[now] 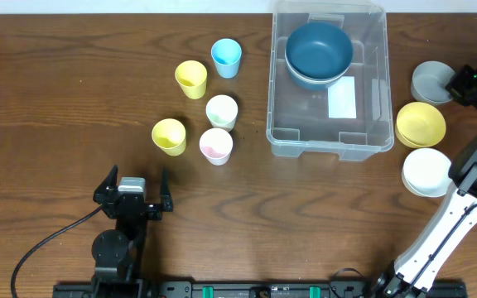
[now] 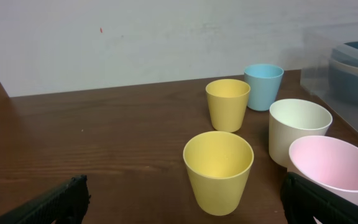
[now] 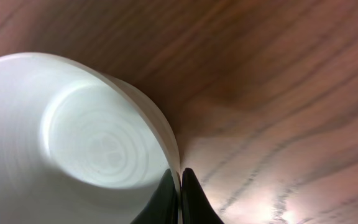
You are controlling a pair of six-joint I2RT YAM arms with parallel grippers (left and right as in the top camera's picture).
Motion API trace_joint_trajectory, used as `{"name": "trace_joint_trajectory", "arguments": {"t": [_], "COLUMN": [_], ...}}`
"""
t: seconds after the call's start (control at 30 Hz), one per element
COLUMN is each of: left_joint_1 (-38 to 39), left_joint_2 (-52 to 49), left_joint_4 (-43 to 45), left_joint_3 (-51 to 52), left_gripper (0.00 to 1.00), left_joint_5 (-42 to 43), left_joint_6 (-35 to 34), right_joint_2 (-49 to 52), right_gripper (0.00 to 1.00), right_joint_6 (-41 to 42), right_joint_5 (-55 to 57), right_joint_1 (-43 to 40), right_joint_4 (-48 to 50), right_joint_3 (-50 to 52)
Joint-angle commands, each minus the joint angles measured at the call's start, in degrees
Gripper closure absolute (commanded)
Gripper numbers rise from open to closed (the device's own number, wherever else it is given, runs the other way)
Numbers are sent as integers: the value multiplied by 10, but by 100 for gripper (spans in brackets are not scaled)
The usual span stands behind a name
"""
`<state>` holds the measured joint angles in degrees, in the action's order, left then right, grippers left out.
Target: Pack container
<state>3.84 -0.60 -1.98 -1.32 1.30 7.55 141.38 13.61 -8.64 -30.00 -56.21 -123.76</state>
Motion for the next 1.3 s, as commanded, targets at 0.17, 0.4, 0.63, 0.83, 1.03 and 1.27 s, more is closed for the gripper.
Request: {"name": "trace_joint_trajectory", "arguments": {"t": [0.17,0.4,0.63,0.83,1.03,1.27], "left_joint_1": [-3,-3,-3,-3,-3,-3], "left_joint_2": [2,2,2,2,2,2], "left_joint_4": [-21,-21,-21,-21,-21,-21], "left_joint_3": [11,11,11,11,11,11], "left_gripper": [2,2,2,2,2,2], "left_joint_5": [-7,-7,-7,-7,-7,-7], "left_joint_6": [6,6,6,6,6,6], "right_joint_2": [-85,-180,-163,-156,-156,-156], "right_gripper": [99,99,99,99,99,99], "right_joint_6": [-6,-101,-71,-42,-37,-36], "right_joint_5": [-179,-202,-151,-52,-52,-38], "right_joint_1": [-14,99,248,306,306,294], "right_joint_4": [-64,-254,-286,-289,-254,-237], "right_joint_3": [-190,-261,-209,-100,-11,40]}}
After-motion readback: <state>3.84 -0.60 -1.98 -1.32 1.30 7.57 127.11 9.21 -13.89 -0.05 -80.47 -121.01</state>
